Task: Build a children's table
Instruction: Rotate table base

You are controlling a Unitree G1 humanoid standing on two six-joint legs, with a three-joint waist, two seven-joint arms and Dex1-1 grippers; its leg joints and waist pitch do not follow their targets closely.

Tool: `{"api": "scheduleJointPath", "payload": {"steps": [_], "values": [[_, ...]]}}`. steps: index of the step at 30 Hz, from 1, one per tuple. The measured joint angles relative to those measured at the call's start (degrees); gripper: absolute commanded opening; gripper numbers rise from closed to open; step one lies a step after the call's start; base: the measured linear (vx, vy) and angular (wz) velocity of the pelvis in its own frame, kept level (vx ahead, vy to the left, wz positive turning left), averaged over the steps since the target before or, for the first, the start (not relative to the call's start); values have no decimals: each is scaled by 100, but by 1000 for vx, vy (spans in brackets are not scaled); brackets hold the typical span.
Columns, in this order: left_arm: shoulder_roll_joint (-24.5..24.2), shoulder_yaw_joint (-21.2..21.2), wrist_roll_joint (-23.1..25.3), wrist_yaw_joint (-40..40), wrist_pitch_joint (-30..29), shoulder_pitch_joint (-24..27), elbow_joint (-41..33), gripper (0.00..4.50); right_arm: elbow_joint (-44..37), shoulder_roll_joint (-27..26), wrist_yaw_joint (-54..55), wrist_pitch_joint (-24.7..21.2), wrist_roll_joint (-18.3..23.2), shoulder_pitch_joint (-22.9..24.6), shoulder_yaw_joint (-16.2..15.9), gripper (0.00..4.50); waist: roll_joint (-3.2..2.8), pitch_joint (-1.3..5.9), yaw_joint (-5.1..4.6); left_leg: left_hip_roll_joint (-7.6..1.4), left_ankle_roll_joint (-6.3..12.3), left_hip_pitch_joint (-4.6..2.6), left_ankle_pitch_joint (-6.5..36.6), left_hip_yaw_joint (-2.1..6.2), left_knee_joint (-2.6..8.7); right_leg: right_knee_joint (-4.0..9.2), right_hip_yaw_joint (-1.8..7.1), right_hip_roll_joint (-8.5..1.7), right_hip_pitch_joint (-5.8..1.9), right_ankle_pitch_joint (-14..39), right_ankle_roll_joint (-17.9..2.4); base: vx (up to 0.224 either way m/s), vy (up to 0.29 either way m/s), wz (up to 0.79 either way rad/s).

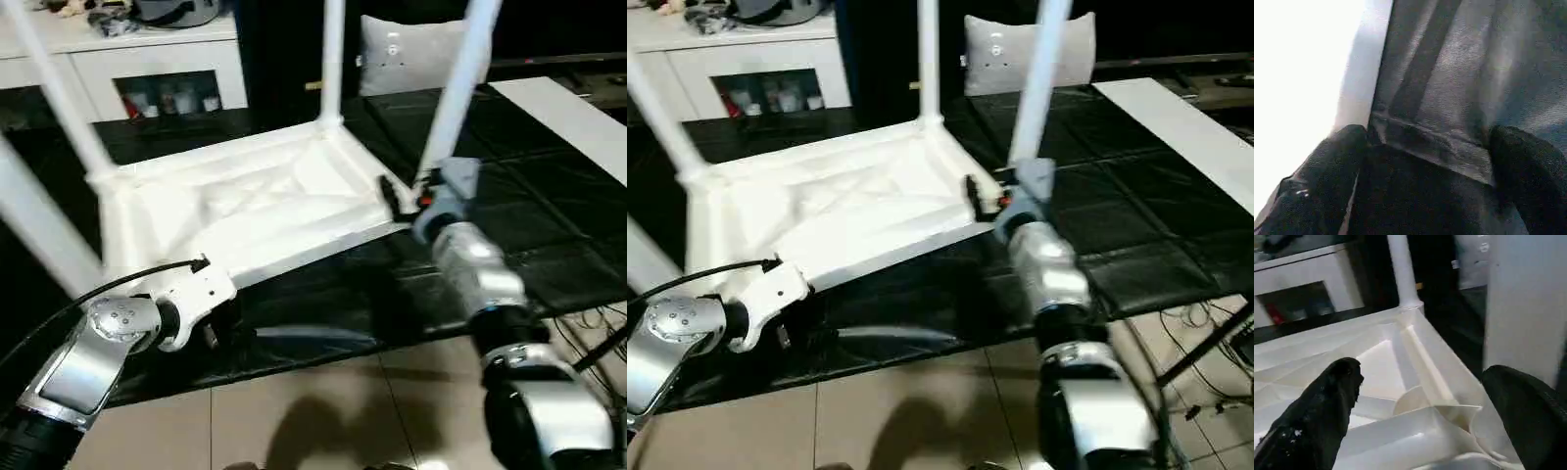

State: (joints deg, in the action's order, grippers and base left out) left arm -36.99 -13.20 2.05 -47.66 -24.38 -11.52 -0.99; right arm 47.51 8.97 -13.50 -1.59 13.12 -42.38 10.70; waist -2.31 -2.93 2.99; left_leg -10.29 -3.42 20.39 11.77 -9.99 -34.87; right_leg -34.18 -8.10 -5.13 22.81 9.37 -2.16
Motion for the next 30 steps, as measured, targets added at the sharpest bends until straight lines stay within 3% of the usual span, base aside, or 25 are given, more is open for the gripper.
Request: {"api": "scheduleJointPath", "payload": {"steps": [5, 12, 16, 20, 26, 30], "values": [[268, 241, -2, 403, 114, -5, 144, 448, 119, 433, 88, 195, 30, 1, 331, 450, -6, -4, -17, 3, 1, 14, 1, 0, 2, 0, 4, 2, 15, -14, -24, 0, 0, 0], [685, 383, -21, 959, 527, -51, 214, 448, 214, 578, 63, 254, 64, 129, 410, 450, -9, -4, -109, -6, 3, 17, 0, 0, 2, 2, 0, 10, 20, -3, -5, 0, 0, 0], [1342, 769, -143, 1617, 693, -36, 214, 448, -145, 514, -187, 122, 122, 466, 433, 450, -10, -3, -104, -5, 5, 28, 1, 0, -3, 4, -1, 9, 21, 4, 6, 0, 0, 0], [1980, 1168, -375, 2394, 895, 81, 176, 448, -813, 384, -564, -77, 219, 896, 190, 450, -10, -3, -111, -13, 6, 60, 2, 1, -2, 9, -13, 11, 26, 6, 10, 0, 0, 0], [2389, 1731, -559, 3120, 1870, 1265, -336, 448, -2095, 169, -832, -542, 333, 1796, -264, 450, -14, 0, -84, -37, 13, 72, 8, 4, -1, 19, -34, 25, 40, 21, 14, 0, 0, 0], [2695, 2024, -420, 3631, 2490, 1699, -353, 448, -2791, 128, -1254, -863, 468, 2106, -647, 450, -12, 1, -78, -39, 14, 64, 8, 6, -5, 36, -39, 25, 25, 21, 16, 0, 0, 0]]}}
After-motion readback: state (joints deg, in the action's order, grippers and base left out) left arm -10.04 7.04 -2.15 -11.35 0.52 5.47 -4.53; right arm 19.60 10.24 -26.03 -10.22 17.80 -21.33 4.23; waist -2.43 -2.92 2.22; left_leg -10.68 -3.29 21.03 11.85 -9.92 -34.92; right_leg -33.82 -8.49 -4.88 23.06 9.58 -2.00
